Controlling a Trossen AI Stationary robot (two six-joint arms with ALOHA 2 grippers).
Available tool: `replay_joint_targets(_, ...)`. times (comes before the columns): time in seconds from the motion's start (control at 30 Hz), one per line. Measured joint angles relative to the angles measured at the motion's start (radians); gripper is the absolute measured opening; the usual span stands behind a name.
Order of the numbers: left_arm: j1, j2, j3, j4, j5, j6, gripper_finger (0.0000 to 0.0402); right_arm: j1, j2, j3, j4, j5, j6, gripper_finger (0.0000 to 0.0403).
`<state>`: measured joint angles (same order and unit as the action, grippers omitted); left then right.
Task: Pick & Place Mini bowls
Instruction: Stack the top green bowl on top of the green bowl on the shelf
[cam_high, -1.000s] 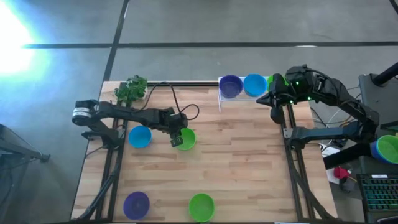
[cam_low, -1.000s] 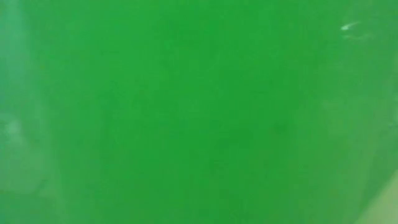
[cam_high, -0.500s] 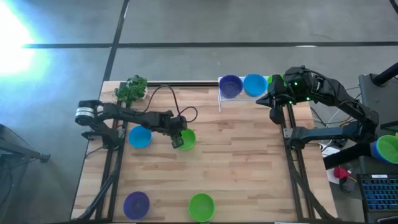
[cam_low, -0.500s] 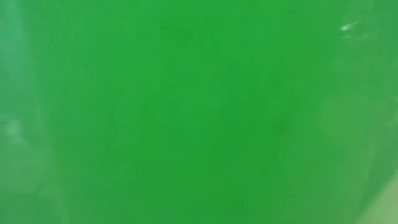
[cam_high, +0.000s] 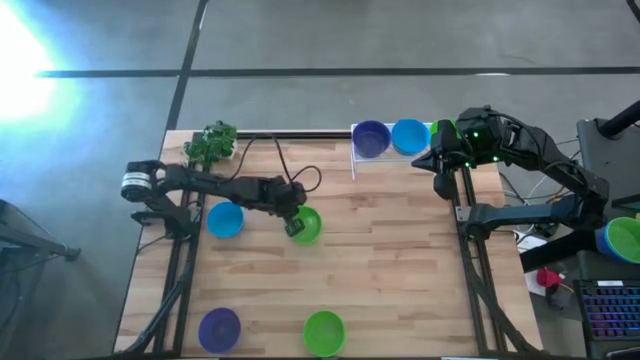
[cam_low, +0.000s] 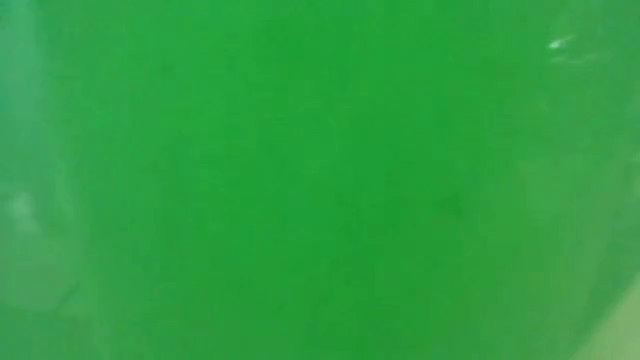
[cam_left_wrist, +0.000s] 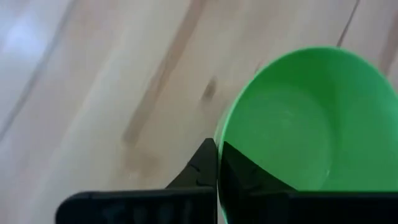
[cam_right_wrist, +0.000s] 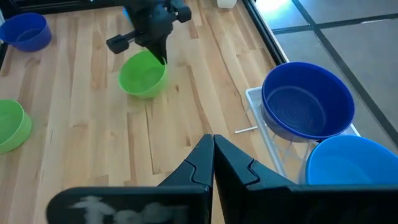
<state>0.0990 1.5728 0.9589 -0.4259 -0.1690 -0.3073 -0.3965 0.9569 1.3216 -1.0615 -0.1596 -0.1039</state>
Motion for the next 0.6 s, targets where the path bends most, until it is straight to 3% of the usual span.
replay_joint_targets(0.33,0.000,0.016,0.212,0.011,0.008,-0.014,0.0001,0.000,0.000,0.000,0.000,0.001,0.000,0.0008)
replay_joint_targets(0.6,0.002,0.177,0.425,-0.027,0.036,0.020,0.0000,0.000,-0.002,0.000,-0.001,0.001,0.000,0.0008)
